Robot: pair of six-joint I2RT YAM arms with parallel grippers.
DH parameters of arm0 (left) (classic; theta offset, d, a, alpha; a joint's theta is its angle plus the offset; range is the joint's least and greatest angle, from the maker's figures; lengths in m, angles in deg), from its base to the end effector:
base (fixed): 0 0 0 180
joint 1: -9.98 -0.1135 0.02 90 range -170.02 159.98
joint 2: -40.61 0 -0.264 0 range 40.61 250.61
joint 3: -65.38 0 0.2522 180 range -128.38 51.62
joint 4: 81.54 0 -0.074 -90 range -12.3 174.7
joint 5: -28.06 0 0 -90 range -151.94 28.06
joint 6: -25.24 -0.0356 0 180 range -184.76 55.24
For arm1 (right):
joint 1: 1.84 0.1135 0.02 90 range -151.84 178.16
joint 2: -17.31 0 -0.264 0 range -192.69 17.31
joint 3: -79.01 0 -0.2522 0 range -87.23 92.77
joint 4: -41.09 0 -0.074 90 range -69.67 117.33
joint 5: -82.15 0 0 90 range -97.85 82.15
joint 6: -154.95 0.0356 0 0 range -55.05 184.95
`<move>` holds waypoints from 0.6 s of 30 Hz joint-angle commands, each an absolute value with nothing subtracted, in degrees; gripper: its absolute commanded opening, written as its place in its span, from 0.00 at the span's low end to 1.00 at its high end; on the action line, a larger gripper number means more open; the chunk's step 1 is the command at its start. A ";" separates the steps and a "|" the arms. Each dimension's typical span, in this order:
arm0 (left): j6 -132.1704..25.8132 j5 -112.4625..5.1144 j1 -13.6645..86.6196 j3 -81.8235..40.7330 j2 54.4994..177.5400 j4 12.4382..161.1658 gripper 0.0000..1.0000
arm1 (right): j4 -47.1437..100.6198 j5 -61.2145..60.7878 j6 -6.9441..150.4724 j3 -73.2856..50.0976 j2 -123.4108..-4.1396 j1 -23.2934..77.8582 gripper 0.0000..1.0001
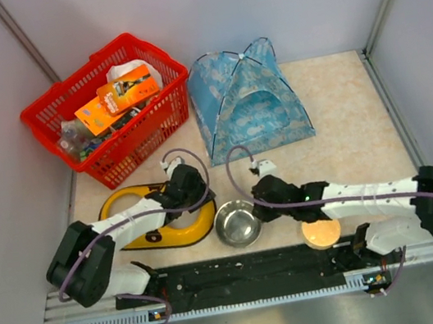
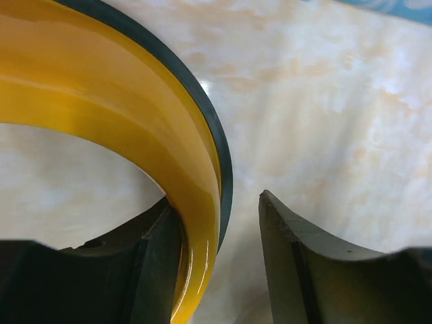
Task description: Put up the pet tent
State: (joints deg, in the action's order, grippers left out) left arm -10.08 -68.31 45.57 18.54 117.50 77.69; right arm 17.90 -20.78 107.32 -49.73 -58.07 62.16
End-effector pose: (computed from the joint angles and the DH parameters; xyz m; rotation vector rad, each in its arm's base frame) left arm 0.2036 -0.1408 0.1595 -0.4691 2.4874 -0.5390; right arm 0.1199 0.2277 0.1860 -0.3540 2.4326 0.6016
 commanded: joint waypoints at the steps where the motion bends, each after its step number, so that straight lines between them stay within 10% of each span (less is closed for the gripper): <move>1: -8.42 -67.56 50.13 12.00 120.76 84.17 0.52 | 13.37 -24.11 108.02 -52.77 -47.76 56.17 0.00; 18: -14.22 -79.43 52.17 5.48 107.78 72.40 0.74 | 8.78 -18.06 109.60 -53.04 -38.06 50.45 0.00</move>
State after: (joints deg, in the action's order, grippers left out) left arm -11.00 -74.10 52.13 7.35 115.55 76.67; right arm 6.32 -20.63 108.13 -53.60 -39.03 50.84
